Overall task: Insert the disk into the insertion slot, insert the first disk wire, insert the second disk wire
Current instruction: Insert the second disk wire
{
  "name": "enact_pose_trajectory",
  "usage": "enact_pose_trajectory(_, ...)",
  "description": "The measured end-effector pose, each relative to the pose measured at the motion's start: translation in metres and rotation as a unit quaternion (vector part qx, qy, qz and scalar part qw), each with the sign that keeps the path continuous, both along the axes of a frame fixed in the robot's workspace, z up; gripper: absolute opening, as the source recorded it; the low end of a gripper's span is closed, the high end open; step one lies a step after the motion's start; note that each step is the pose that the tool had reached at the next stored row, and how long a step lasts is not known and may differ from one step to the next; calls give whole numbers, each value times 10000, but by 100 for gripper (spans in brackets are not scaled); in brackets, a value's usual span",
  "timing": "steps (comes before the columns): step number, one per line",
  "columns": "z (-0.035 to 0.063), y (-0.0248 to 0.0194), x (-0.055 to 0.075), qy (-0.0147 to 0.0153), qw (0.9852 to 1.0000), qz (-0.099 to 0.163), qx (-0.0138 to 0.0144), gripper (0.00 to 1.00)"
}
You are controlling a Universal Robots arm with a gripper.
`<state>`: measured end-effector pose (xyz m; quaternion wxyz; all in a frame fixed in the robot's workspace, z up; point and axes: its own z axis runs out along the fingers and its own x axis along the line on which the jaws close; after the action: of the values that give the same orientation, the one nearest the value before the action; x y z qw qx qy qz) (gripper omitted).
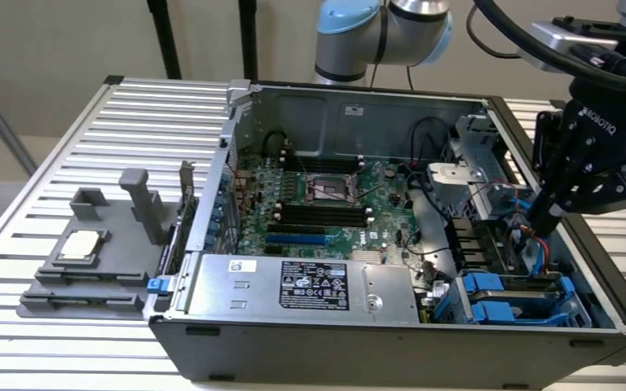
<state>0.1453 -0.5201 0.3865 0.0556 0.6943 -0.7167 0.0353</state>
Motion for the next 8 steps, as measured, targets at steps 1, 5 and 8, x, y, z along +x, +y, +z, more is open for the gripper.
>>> enact_pose_trajectory(1, -3, -9, 0, 0, 10000, 0, 0, 16)
enact_pose_trajectory(5, -9, -81, -12, 0, 10000, -1, 15, 16)
enact_pose_trajectory(8, -10, -136, -58, -3, 10000, 2, 75, 16)
